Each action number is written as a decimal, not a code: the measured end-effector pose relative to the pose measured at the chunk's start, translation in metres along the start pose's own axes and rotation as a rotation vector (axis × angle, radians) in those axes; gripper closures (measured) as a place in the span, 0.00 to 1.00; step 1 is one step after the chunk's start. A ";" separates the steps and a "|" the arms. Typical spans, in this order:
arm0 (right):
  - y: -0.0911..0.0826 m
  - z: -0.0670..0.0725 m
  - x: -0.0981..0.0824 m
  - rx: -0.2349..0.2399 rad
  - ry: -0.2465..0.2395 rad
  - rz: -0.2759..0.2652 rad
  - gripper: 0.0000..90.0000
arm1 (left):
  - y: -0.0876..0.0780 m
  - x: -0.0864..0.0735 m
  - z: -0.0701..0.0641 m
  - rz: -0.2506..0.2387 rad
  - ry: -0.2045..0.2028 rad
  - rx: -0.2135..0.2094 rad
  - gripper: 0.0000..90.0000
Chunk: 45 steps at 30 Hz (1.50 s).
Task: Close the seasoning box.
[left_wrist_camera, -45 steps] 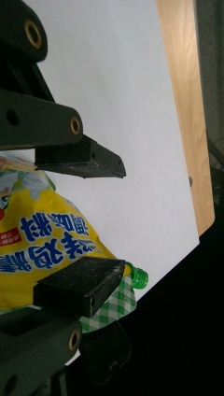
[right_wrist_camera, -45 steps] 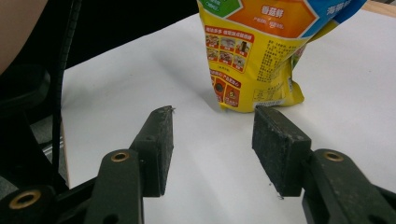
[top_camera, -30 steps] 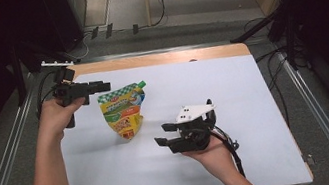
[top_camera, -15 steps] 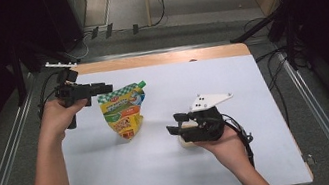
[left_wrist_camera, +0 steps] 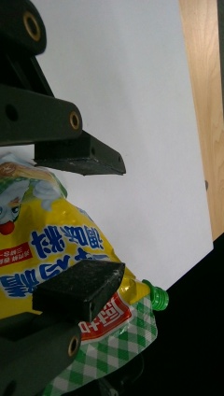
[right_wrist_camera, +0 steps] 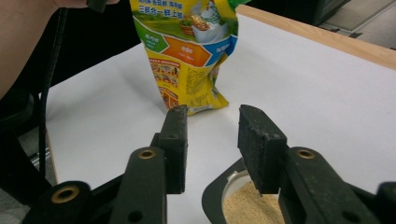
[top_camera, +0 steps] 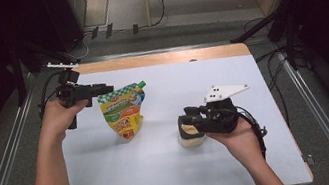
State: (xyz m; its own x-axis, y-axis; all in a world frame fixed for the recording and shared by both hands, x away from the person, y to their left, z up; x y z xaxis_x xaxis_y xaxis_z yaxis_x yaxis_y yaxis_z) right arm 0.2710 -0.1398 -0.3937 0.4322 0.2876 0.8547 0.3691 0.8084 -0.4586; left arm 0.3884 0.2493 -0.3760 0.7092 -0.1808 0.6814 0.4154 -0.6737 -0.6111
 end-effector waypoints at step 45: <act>-0.054 -0.059 -0.014 -0.144 0.116 0.008 1.00 | 0.002 -0.003 0.003 0.012 -0.002 0.002 0.51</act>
State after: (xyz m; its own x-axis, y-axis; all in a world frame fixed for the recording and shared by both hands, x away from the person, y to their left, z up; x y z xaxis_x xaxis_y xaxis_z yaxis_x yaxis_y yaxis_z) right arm 0.2937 -0.2180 -0.3957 0.5241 0.2255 0.8212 0.4758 0.7222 -0.5020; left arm 0.3892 0.2503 -0.3803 0.7149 -0.1875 0.6736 0.4085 -0.6699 -0.6199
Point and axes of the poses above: each handheld gripper's, and its own axes: y roughly forward along the jaws, x roughly out of its top, z roughly to its left, the point moved 1 cm from there along y, roughly forward along the jaws, and after that the axes turned 4 degrees about x, right-handed, at the moved point
